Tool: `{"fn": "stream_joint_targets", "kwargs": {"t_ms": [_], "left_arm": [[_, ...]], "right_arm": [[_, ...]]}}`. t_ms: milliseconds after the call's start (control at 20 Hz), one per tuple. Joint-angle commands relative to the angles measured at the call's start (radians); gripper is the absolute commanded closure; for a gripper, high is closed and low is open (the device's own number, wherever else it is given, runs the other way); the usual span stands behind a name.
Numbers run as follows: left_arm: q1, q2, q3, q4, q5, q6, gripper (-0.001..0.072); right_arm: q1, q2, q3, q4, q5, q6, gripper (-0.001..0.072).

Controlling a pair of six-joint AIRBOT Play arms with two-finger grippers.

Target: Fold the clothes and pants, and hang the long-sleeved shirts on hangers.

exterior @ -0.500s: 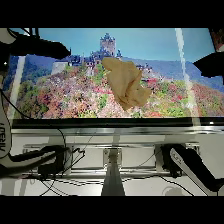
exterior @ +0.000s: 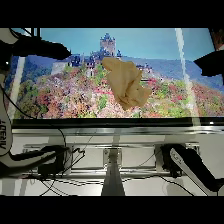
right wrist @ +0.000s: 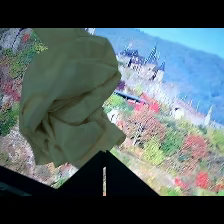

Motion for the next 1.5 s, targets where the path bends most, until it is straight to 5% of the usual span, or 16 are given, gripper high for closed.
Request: {"fn": "stream_joint_targets", "kwargs": {"t_ms": [0,400,500,700,850,900,950,1000,1200,1450], "left_arm": [[0.001,-0.007,0.000,0.000,0.000,0.000,0.0690],[0.001,-0.007,0.000,-0.049,0.001,0.000,0.0690],[-0.002,-0.008,0.000,-0.095,0.001,0.000,0.0691],[-0.009,-0.016,0.000,-0.102,0.000,0.000,0.0690],[-0.010,-0.054,-0.002,-0.119,-0.027,0.000,0.0682],[-0.010,-0.071,-0.002,-0.144,-0.045,0.000,0.0607],[-0.014,-0.087,-0.002,-0.171,-0.052,0.000,0.0365],[-0.021,-0.102,-0.002,-0.192,-0.051,0.000,0.0042],[-0.089,-0.175,-0.002,-0.221,-0.013,0.001,0.0020],[-0.230,-0.287,-0.002,-0.221,0.230,0.001,0.0019]], "right_arm": [[0.000,0.000,0.000,-0.003,-0.200,-0.121,0.0699],[0.000,0.000,0.000,0.032,-0.550,-0.119,0.0699],[0.000,-0.002,0.000,0.042,-0.529,-0.120,0.0699],[-0.013,-0.072,-0.017,-0.240,-0.384,-0.120,0.0700],[-0.064,-0.179,-0.117,-0.234,-0.231,-0.121,0.0700],[-0.068,-0.219,-0.176,-0.228,-0.210,-0.121,0.0700],[-0.070,-0.254,-0.239,-0.205,-0.209,-0.121,0.0700],[-0.070,-0.290,-0.310,-0.159,-0.221,-0.122,0.0700],[-0.070,-0.360,-0.563,0.134,-0.354,-0.205,0.0699],[-0.070,-0.363,-0.712,0.191,-0.523,-0.210,0.0700]]}}
